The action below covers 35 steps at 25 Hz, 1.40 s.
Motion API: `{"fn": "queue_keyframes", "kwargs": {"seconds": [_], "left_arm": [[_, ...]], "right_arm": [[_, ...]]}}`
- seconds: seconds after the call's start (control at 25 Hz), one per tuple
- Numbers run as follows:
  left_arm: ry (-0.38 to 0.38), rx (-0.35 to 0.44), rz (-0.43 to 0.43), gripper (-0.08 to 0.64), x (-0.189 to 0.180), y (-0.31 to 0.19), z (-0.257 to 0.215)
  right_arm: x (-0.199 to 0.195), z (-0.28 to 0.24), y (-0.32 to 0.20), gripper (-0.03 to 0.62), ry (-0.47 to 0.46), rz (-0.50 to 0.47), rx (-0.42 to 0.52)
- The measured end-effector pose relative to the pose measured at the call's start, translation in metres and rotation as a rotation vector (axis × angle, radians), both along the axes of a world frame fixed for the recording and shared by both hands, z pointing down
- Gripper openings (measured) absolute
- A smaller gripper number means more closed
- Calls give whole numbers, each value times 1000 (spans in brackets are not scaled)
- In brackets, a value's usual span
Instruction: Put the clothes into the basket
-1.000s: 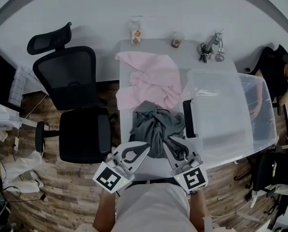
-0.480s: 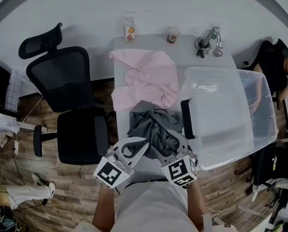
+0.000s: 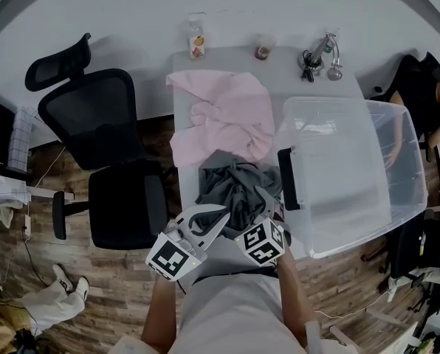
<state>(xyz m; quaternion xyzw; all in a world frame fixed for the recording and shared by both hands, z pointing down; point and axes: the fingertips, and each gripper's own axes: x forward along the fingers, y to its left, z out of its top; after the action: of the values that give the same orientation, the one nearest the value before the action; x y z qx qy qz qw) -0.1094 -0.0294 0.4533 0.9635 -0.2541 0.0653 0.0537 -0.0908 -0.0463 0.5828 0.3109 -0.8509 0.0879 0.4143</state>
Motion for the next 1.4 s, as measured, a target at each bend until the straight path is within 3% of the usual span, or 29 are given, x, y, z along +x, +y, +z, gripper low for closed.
{"fn": "queue_keyframes", "kwargs": {"seconds": [0.04,0.64,1.4], "left_arm": [[4,-11,-5,5,0,-1,0],[-19,-7,38,5,9,-8,7],[-44,-36,36,5,8,-16,24]], "right_arm": [[0,5,-1,574,-1,2,-5],[21,85,-12,577,46,59,-156],[21,129,-18,576,40,73,-194]]}}
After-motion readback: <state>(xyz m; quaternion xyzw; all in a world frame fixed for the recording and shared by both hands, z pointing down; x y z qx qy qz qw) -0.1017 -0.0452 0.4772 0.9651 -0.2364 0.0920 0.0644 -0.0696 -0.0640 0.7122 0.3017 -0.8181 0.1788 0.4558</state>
